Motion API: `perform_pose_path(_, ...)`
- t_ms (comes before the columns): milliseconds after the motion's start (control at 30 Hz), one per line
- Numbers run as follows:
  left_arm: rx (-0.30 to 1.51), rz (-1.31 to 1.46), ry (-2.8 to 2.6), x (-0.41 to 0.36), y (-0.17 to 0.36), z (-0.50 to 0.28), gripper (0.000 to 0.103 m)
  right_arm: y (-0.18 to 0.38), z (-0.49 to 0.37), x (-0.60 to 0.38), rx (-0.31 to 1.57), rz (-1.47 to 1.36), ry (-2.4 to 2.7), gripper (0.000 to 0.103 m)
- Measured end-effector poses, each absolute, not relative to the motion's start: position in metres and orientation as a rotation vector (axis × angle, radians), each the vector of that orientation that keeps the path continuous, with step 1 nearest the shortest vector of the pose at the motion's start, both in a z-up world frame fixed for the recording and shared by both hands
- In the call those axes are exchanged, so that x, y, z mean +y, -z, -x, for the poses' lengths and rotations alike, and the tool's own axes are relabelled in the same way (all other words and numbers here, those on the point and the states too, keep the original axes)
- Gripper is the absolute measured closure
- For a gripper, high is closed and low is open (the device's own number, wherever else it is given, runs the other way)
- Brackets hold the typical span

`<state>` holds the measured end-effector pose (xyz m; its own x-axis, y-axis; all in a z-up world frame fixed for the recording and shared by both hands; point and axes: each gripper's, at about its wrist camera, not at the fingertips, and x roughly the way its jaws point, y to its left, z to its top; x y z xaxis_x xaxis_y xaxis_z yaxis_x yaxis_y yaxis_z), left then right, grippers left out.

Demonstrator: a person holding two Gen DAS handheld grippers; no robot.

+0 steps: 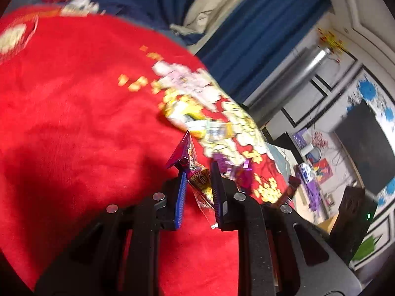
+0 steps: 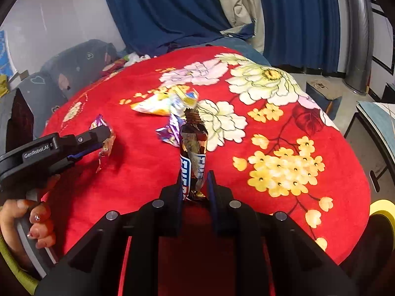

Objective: Collect trash
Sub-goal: 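Carry the candy wrapper and chocolate bar over the yellow bin with both tools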

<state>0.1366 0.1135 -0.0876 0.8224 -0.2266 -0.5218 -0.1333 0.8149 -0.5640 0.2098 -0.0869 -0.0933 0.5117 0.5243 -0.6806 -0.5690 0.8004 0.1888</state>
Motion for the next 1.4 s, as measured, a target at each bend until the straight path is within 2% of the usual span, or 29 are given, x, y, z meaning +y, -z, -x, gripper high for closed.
perform_pose_path(400, 0.528, 0.480, 0.121, 0.073, 0.049, -0.122, 0.090, 0.068, -0.192, -0.105, 0.756, 0.026, -0.671, 0.086)
perform_pose_path(767, 0.513, 0.421, 0.184, 0.042, 0.040, -0.113, 0.090, 0.049, -0.184, -0.154, 0.722, -0.036, -0.593, 0.086)
perform_pose_path(1400, 0.529, 0.294, 0.293, -0.024, 0.037, -0.106, 0.090, 0.056, -0.178, -0.253, 0.707, -0.136, -0.404, 0.086)
